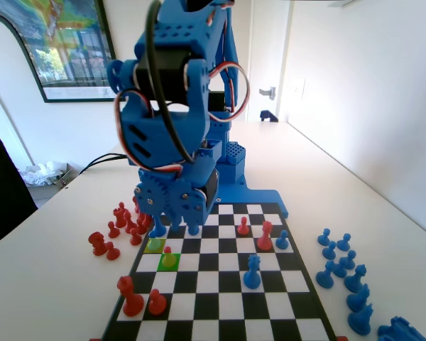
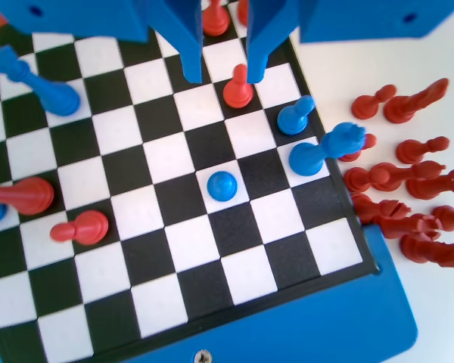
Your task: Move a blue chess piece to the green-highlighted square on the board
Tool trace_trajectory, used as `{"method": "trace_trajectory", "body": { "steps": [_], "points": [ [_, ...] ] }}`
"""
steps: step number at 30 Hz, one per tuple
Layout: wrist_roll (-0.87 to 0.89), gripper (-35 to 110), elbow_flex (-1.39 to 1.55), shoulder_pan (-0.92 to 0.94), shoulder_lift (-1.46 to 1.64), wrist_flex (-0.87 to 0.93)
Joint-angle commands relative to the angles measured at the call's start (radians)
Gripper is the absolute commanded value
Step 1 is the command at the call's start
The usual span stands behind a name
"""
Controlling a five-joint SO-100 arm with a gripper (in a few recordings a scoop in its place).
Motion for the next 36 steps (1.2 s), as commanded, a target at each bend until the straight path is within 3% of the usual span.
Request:
{"method": "trace_trajectory", "body": {
  "steps": [1,36],
  "points": [
    [-0.020,10,-0.069,0.035,0.025,0.008],
    [-0.038,10,-0.130,0.034,-0.091,-0.054]
  ]
}}
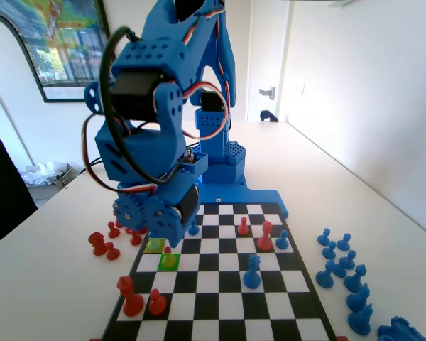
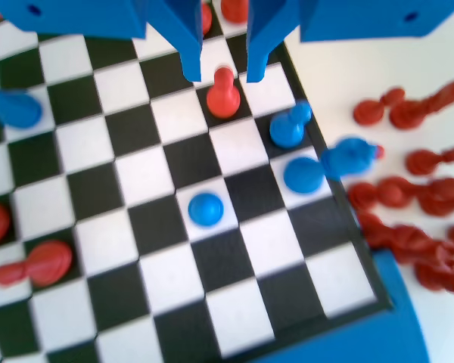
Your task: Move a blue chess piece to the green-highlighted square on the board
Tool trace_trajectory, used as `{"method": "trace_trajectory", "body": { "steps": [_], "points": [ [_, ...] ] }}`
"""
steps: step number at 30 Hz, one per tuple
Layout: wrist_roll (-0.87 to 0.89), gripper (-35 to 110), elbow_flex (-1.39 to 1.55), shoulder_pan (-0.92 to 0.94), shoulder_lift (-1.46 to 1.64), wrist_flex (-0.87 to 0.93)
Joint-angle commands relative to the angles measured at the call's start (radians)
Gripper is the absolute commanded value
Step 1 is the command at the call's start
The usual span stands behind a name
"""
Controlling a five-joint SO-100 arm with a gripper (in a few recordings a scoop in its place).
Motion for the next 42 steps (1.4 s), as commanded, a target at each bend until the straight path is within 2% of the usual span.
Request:
{"method": "trace_trajectory", "body": {
  "steps": [1,42],
  "points": [
    [-0.012,10,-0.069,-0.003,0.018,0.011],
    [-0.029,10,-0.012,0.003,-0.026,-0.087]
  ]
}}
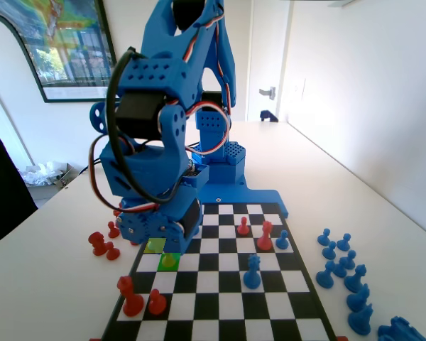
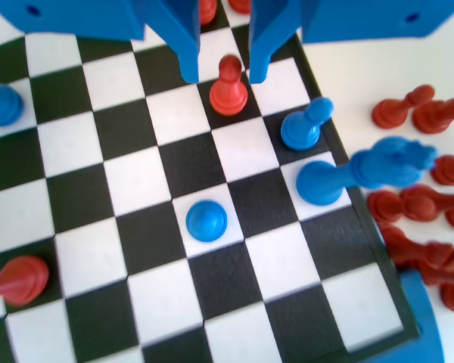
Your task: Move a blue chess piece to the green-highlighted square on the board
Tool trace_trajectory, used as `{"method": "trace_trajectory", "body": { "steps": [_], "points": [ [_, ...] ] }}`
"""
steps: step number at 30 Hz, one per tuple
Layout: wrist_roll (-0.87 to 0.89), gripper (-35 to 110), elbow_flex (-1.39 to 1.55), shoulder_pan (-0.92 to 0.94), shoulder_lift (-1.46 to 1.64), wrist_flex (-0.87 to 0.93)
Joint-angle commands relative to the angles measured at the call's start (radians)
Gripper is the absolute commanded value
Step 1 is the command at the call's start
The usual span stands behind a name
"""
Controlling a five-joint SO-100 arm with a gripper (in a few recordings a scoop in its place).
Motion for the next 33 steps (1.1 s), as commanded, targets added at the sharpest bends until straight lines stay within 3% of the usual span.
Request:
{"method": "trace_trajectory", "body": {
  "steps": [1,33],
  "points": [
    [-0.023,10,-0.006,0.015,0.038,0.002],
    [-0.058,1,0.014,0.029,0.043,-0.002]
  ]
}}
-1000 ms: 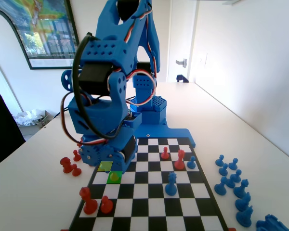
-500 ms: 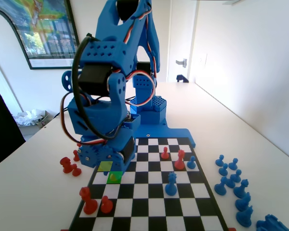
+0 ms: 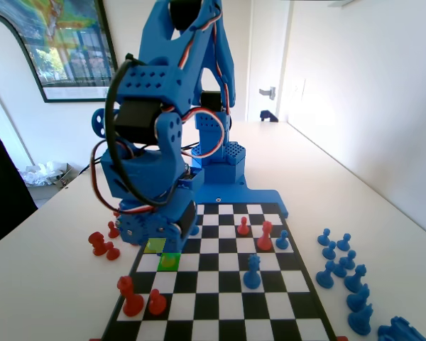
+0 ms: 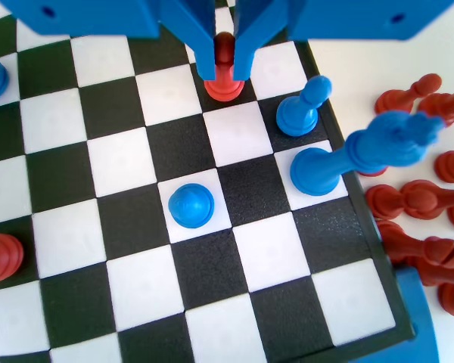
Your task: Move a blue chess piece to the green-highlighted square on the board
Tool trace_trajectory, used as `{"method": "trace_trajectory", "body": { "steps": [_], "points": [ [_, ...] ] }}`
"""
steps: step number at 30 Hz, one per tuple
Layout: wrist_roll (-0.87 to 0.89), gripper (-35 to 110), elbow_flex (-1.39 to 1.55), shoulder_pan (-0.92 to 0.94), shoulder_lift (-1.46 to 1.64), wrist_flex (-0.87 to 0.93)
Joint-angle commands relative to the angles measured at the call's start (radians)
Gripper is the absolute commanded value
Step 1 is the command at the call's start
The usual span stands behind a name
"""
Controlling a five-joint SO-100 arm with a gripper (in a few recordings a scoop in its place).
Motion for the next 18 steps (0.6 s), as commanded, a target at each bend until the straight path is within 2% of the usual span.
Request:
{"method": "trace_trajectory", "body": {
  "steps": [1,10,18],
  "points": [
    [-0.003,1,-0.043,0.015,0.044,0.037],
    [0.041,1,-0.163,0.029,0.166,0.213],
    [0.087,1,-0.247,0.129,0.307,0.322]
  ]
}}
